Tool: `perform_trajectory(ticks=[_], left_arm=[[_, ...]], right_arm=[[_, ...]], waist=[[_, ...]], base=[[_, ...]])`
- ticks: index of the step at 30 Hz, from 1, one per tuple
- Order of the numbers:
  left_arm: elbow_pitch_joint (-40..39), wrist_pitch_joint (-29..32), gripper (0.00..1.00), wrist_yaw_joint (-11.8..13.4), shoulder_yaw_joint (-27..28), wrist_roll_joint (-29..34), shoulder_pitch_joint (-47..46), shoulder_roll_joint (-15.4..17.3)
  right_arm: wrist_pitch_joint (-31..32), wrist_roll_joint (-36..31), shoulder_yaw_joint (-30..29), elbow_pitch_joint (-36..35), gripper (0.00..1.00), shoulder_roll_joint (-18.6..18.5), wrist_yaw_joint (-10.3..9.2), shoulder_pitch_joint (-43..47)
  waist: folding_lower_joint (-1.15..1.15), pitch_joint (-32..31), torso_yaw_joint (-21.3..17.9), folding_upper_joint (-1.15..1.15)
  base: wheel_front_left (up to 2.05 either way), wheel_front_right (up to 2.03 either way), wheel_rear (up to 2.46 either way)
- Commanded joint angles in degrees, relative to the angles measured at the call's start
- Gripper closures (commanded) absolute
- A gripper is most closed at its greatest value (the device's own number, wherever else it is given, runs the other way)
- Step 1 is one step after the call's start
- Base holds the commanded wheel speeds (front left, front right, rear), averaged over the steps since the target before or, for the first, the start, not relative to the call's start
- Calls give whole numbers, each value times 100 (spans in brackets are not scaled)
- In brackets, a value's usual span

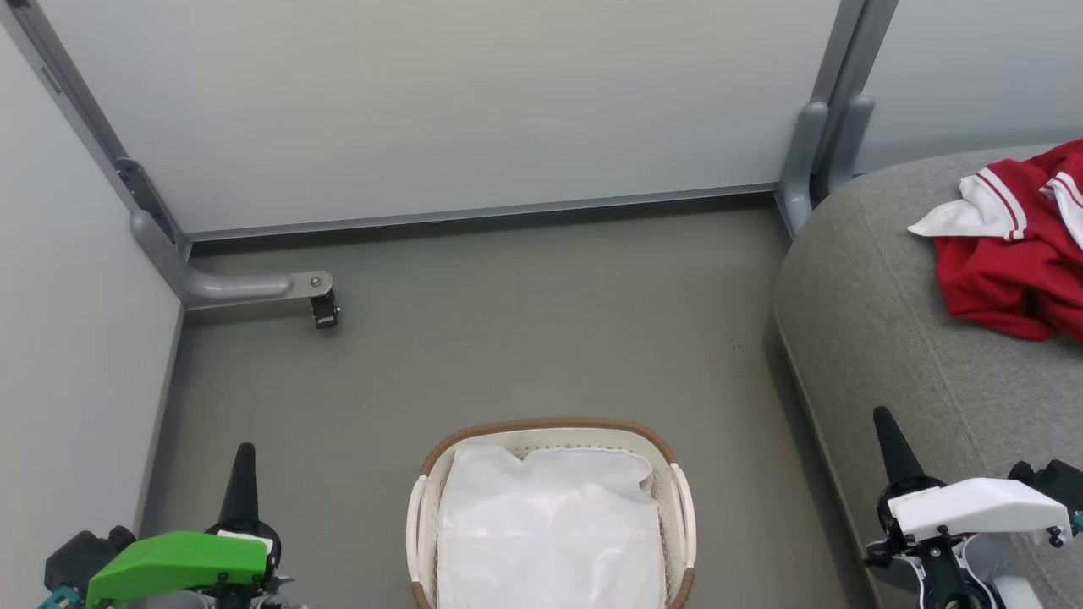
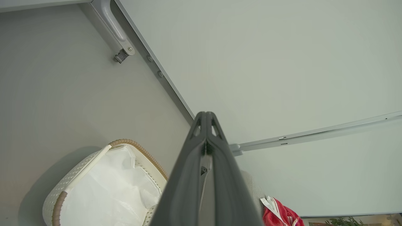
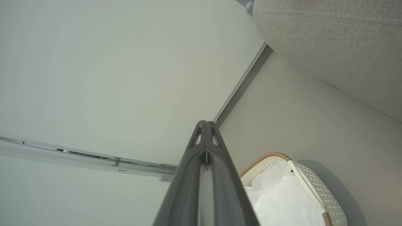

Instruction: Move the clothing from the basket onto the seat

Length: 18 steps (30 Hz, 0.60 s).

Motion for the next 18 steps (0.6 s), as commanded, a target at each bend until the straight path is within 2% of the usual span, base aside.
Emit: perform_trajectory(ticks=[1, 18], left_arm=[[-60, 33, 100, -39, 48, -148, -140, 13], [-82, 266, 100, -110, 183, -914, -274, 0]], right_arm=[[37, 155, -32, -70, 100, -34, -3, -128], [274, 1046, -114, -110, 100, -40, -3, -146]], waist=[[0, -1, -3, 0], [0, -13, -40, 0]], base=[[0, 0, 0], [0, 0, 0]])
